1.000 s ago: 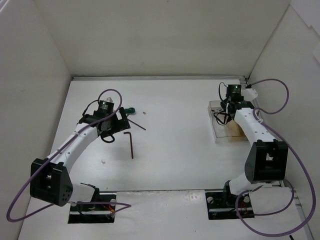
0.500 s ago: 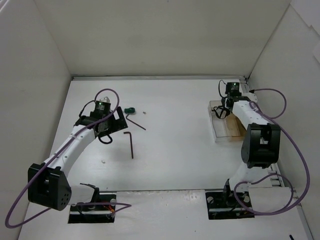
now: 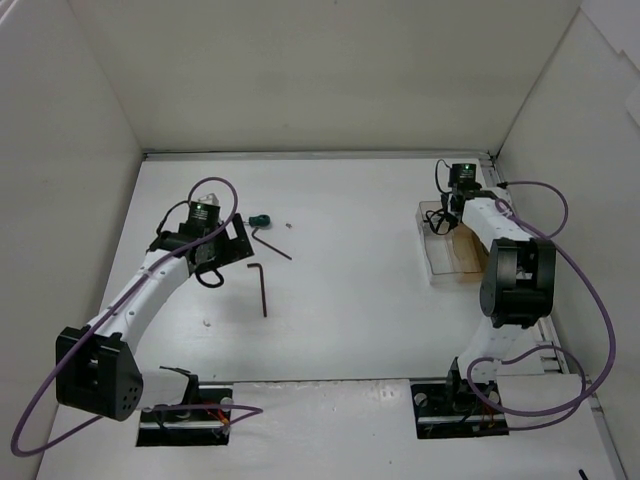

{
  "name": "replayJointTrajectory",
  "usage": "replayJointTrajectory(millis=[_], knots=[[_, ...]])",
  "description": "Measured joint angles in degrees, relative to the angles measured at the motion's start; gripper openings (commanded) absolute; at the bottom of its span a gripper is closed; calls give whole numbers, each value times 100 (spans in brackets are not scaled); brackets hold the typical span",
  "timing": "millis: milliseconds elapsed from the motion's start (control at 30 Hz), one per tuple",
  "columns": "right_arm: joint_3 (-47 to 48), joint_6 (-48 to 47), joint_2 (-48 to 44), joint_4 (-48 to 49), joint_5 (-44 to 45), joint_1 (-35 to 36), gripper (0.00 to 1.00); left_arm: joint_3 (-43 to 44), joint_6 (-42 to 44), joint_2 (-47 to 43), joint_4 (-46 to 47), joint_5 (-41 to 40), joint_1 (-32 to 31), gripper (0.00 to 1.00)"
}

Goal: Sort the tools into containers

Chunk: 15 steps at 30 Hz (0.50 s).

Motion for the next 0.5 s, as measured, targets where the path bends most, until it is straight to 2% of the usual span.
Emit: replayJointTrajectory(millis=[33, 233, 300, 500], knots=[[17, -2, 20, 2, 0, -4, 32, 0, 0, 0, -4, -2, 4, 100], [50, -442, 28, 0, -39, -11, 52, -48, -9, 0, -13, 4, 4, 99], [94, -859, -11, -13, -42, 48, 55, -55, -31, 7, -33, 7, 4, 98], [240, -2288, -619, -28, -201, 380, 56, -22, -155, 286, -195, -68, -52, 90]])
